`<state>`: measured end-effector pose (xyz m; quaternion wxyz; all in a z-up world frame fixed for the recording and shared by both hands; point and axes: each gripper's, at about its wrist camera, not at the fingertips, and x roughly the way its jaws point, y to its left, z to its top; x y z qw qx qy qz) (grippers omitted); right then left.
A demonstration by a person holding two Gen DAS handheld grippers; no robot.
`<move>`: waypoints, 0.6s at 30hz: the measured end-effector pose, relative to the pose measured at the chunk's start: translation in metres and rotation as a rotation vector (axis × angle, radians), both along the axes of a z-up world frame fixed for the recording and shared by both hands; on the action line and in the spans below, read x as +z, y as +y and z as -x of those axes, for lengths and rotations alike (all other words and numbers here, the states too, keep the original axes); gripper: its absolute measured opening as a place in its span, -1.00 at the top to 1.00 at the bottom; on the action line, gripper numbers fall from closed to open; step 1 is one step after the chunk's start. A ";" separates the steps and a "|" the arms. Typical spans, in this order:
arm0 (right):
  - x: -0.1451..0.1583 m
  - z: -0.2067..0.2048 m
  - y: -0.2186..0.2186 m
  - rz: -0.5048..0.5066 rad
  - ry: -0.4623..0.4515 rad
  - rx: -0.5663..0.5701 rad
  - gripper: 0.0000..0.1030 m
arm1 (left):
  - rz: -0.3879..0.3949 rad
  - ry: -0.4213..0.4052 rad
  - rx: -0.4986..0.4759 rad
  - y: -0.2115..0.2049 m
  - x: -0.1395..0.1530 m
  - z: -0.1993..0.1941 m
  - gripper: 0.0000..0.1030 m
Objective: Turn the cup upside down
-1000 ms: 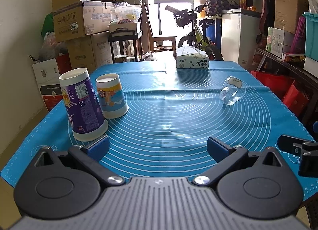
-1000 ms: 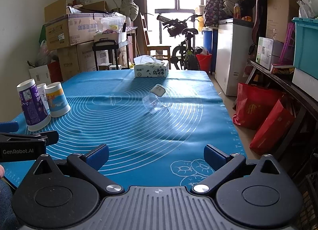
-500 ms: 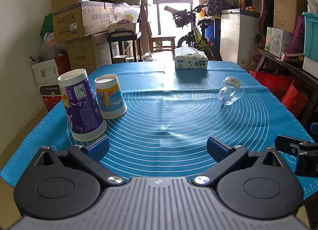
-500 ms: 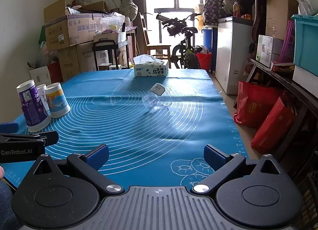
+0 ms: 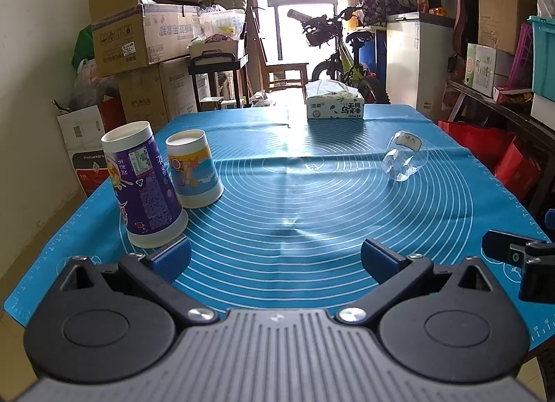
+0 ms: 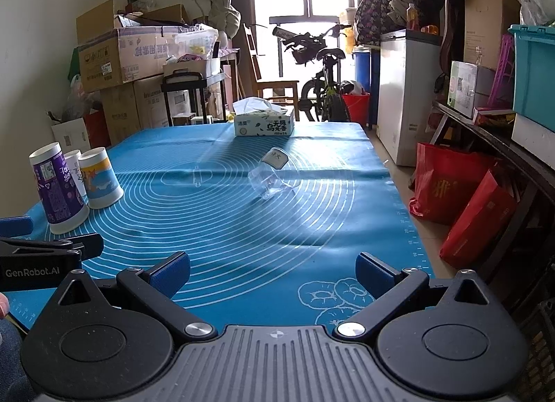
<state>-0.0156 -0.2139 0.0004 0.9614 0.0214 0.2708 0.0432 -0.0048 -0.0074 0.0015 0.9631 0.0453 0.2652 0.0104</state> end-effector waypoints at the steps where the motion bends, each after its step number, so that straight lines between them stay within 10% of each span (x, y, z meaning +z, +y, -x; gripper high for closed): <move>1: 0.000 0.000 0.000 -0.001 0.000 -0.001 -1.00 | 0.000 0.000 -0.001 0.000 0.000 0.000 -0.99; 18: 0.002 -0.001 -0.004 -0.022 -0.009 0.001 -1.00 | -0.021 0.000 -0.020 -0.006 0.001 -0.006 -0.99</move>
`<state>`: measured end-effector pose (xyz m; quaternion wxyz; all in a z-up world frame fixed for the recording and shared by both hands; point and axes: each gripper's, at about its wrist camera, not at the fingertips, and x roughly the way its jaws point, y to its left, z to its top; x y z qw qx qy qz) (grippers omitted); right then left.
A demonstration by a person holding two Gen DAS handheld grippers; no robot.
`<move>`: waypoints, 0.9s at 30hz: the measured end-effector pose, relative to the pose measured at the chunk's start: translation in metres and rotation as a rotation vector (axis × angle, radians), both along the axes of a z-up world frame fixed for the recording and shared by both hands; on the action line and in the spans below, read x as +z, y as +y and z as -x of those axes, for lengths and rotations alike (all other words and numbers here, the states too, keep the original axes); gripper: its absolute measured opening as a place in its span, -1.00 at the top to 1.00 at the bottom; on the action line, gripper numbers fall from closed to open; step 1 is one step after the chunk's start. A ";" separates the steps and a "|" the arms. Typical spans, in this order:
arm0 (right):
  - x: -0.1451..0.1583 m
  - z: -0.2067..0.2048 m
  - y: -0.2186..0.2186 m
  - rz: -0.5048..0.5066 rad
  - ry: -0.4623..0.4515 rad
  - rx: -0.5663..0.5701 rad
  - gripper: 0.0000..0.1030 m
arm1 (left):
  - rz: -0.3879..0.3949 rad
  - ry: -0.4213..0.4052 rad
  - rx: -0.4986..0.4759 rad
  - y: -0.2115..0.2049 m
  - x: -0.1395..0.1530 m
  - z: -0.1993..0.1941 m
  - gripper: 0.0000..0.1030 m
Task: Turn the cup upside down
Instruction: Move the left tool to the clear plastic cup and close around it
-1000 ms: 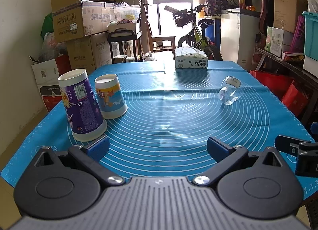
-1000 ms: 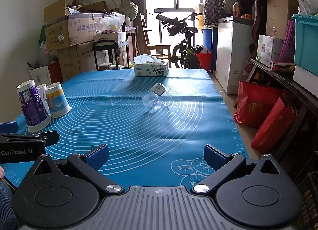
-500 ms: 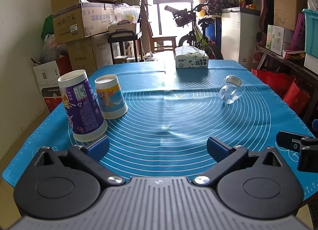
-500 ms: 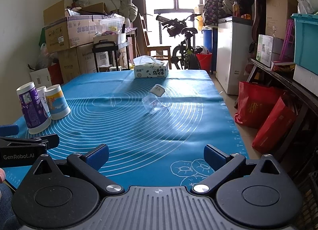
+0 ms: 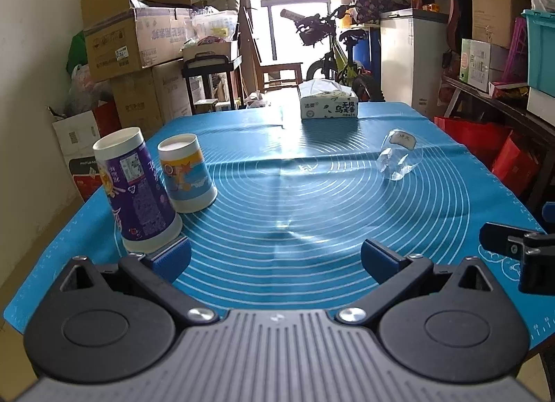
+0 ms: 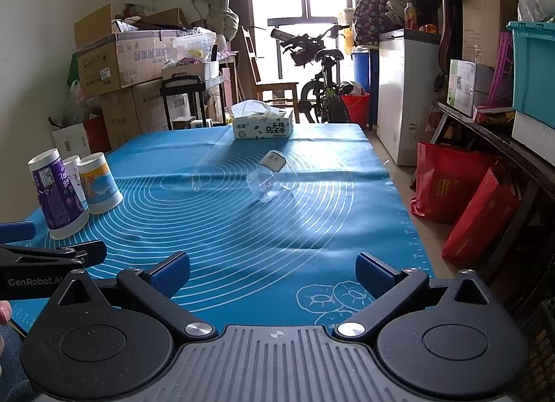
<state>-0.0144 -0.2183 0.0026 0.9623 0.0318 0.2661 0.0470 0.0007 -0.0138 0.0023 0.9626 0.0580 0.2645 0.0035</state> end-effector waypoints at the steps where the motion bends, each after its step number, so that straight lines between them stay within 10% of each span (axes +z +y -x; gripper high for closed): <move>1: 0.000 -0.001 -0.001 -0.003 -0.002 0.000 -1.00 | -0.003 -0.002 -0.002 -0.001 0.001 -0.002 -0.99; 27: -0.031 -0.050 -0.070 0.012 0.039 -0.115 -1.00 | -0.056 0.013 -0.330 -0.118 -0.027 -0.180 -0.99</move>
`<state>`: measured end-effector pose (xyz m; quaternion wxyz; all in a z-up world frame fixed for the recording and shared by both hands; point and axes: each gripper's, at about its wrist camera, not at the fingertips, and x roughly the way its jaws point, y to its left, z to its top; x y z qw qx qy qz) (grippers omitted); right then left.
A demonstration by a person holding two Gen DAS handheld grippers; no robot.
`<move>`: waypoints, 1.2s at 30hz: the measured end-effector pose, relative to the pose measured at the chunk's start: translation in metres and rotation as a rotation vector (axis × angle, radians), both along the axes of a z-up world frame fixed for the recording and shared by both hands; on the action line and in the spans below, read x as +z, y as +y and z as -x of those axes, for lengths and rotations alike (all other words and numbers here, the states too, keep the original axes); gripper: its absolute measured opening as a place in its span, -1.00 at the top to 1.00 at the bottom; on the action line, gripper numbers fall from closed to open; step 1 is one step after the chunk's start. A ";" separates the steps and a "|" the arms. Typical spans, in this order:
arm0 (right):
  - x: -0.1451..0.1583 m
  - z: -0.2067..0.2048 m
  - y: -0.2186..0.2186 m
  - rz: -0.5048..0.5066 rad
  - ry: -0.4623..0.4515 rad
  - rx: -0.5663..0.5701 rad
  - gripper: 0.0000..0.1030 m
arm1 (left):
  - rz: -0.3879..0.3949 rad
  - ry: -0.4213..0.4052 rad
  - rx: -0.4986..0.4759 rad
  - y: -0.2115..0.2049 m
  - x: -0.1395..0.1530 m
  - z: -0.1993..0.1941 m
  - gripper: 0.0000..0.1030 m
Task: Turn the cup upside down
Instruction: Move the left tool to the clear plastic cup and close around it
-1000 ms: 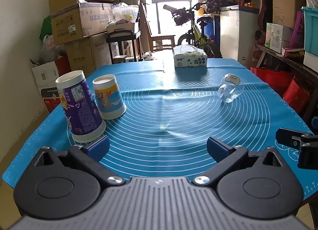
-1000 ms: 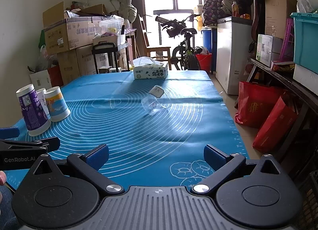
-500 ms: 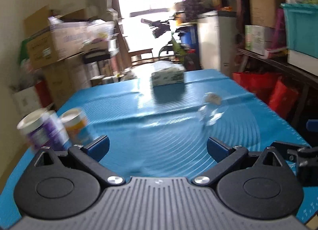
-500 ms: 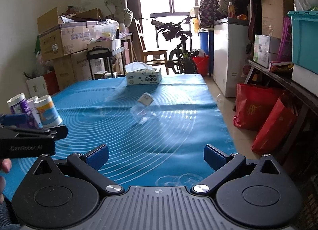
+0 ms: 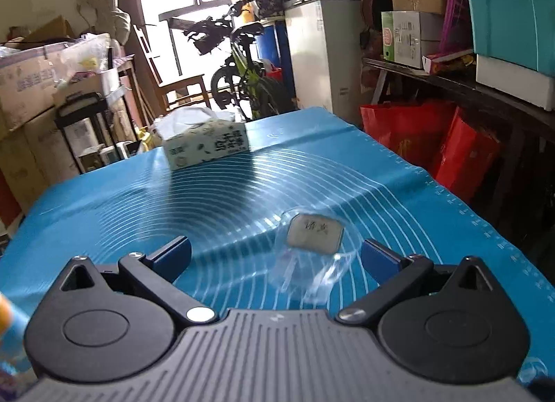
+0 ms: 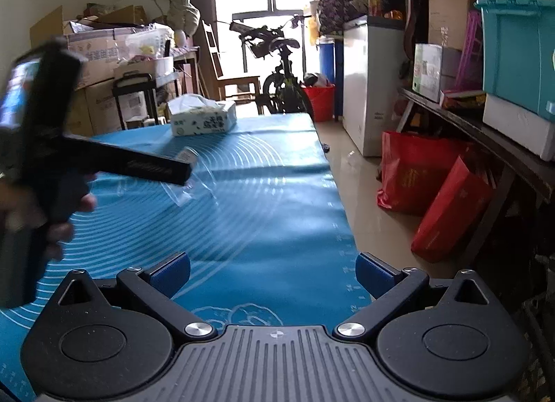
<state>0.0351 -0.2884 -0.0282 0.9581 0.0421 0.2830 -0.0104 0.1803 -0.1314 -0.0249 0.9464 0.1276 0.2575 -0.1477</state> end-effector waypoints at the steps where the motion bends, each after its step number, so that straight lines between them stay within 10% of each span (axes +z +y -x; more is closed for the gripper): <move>1: -0.002 -0.001 -0.001 0.001 0.004 0.000 -1.00 | 0.004 0.004 -0.008 -0.002 -0.003 -0.003 -0.98; 3: -0.005 -0.001 -0.004 0.005 0.010 -0.003 -1.00 | 0.005 0.028 -0.027 -0.003 -0.007 -0.009 -0.96; 7: -0.007 -0.003 -0.004 -0.003 0.013 -0.007 -1.00 | 0.052 0.107 -0.094 -0.001 -0.012 -0.011 -0.18; 22: 0.013 0.011 0.016 0.000 -0.029 0.044 -1.00 | -0.071 0.072 -0.005 0.045 0.019 0.062 -0.16; 36: 0.021 0.020 0.045 0.028 -0.019 0.107 -1.00 | -0.052 0.167 0.125 0.083 -0.011 0.080 -0.18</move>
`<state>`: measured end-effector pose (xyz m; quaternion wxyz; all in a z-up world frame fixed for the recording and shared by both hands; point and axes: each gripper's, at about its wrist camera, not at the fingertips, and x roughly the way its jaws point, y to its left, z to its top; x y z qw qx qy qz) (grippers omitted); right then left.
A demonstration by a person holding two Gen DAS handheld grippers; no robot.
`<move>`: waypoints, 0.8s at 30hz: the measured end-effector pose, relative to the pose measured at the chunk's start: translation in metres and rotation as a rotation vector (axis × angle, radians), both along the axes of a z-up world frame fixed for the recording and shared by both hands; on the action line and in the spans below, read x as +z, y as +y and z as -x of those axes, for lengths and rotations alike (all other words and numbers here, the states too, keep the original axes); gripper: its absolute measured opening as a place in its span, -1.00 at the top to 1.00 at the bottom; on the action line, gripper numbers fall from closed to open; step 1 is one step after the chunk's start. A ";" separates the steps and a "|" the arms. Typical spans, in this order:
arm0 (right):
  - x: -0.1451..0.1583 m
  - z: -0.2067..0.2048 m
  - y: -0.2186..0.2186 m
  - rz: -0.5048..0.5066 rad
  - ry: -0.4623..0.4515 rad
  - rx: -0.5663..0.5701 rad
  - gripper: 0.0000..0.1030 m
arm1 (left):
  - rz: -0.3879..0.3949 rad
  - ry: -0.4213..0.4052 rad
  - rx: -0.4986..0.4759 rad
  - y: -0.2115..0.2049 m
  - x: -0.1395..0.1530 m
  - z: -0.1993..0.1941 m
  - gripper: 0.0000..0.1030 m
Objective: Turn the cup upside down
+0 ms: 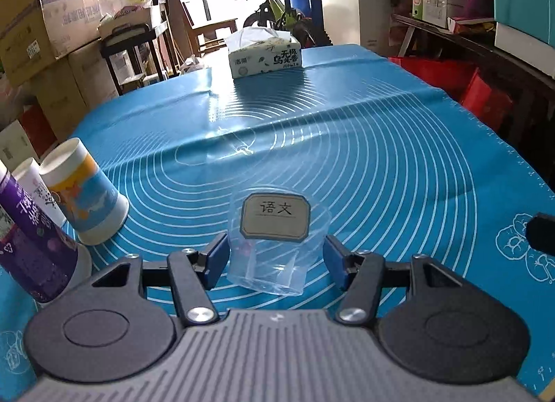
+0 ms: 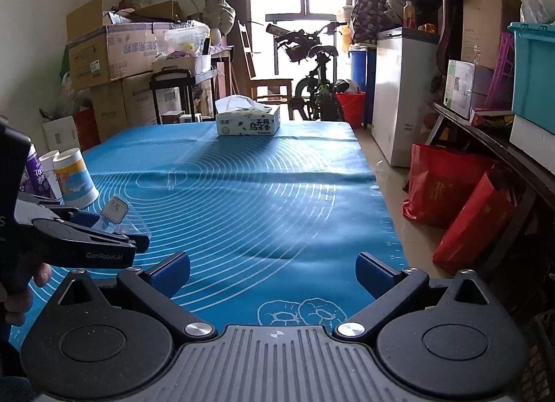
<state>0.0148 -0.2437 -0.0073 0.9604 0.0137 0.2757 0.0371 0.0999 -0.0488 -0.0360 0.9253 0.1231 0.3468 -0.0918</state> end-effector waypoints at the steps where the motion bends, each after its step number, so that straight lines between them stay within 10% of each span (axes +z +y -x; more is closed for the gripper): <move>1: 0.000 -0.001 0.000 0.000 0.003 -0.001 -1.00 | 0.003 0.000 0.000 0.000 0.000 -0.001 -0.19; 10: -0.006 -0.004 0.002 0.009 0.019 0.011 -1.00 | 0.017 -0.058 -0.012 0.004 0.005 0.007 -0.80; 24: 0.005 0.002 0.016 0.030 0.007 0.039 -1.00 | 0.080 -0.104 0.022 0.023 0.024 0.047 -0.82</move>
